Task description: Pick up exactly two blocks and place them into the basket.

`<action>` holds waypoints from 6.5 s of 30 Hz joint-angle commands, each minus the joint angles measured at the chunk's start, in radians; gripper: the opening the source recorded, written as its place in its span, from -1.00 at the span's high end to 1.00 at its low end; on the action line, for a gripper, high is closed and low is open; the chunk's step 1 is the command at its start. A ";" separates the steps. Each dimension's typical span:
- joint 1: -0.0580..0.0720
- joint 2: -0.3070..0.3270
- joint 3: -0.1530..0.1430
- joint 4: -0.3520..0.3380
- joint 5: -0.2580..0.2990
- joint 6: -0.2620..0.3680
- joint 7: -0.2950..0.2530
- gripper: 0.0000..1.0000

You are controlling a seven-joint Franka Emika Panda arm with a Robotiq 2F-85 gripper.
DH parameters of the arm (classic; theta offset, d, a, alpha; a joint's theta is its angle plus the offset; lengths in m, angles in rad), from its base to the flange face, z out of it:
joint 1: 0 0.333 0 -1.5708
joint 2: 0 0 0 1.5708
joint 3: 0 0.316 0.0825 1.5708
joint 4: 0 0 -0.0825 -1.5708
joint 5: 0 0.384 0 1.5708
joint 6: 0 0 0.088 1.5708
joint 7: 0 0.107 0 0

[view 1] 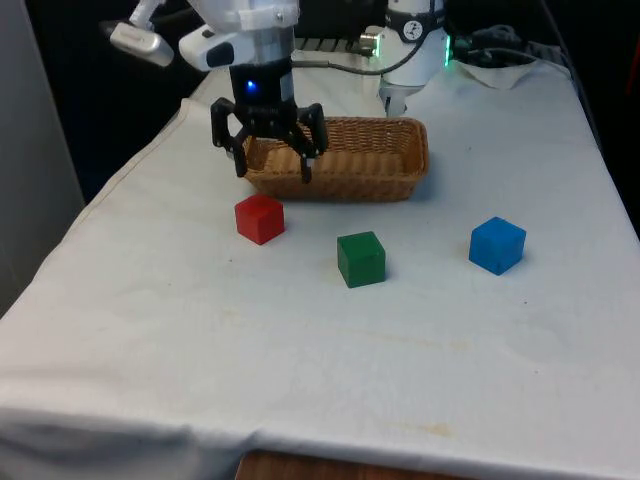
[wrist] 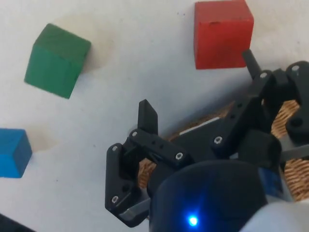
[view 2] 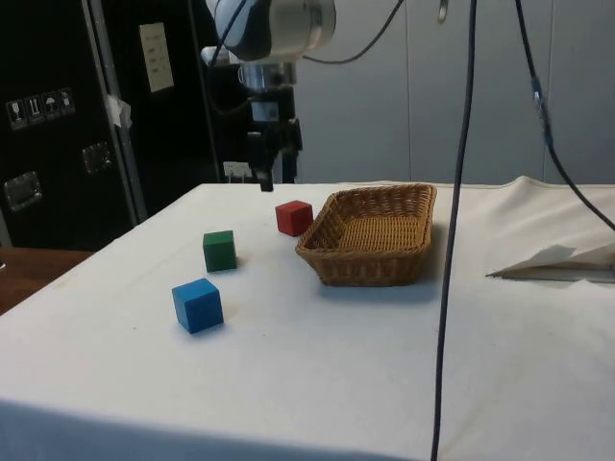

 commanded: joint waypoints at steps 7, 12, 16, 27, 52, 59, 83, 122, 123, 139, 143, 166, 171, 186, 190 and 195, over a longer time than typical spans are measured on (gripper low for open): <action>-0.007 0.043 0.013 0.000 0.040 0.035 -0.029 -1.00; 0.000 0.074 0.005 0.000 0.057 0.043 -0.043 -1.00; -0.008 0.113 0.016 0.012 0.090 0.068 -0.072 -1.00; -0.014 0.188 0.008 0.061 0.131 0.081 -0.102 -1.00; 0.019 0.084 -0.038 -0.037 0.071 0.098 -0.106 -1.00; 0.005 0.118 -0.026 -0.031 0.080 0.121 -0.137 -1.00; 0.011 0.165 -0.047 -0.013 0.092 0.128 -0.195 0.53; 0.064 -0.188 -0.083 -0.248 -0.163 0.120 -0.124 0.96; 0.063 -0.216 -0.082 -0.263 -0.186 0.118 -0.115 0.96; 0.054 -0.412 -0.068 -0.434 -0.304 0.155 -0.061 0.96; 0.053 -0.423 -0.062 -0.489 -0.297 0.206 -0.067 0.96; 0.042 -0.420 -0.046 -0.647 -0.269 0.380 -0.100 0.26; 0.042 -0.419 -0.045 -0.647 -0.268 0.382 -0.099 -0.81; 0.047 -0.432 -0.043 -0.633 -0.285 0.361 -0.082 -1.00; 0.055 -0.480 -0.041 -0.633 -0.323 0.329 -0.043 -1.00; 0.050 -0.529 -0.011 -0.635 -0.329 0.307 -0.022 -1.00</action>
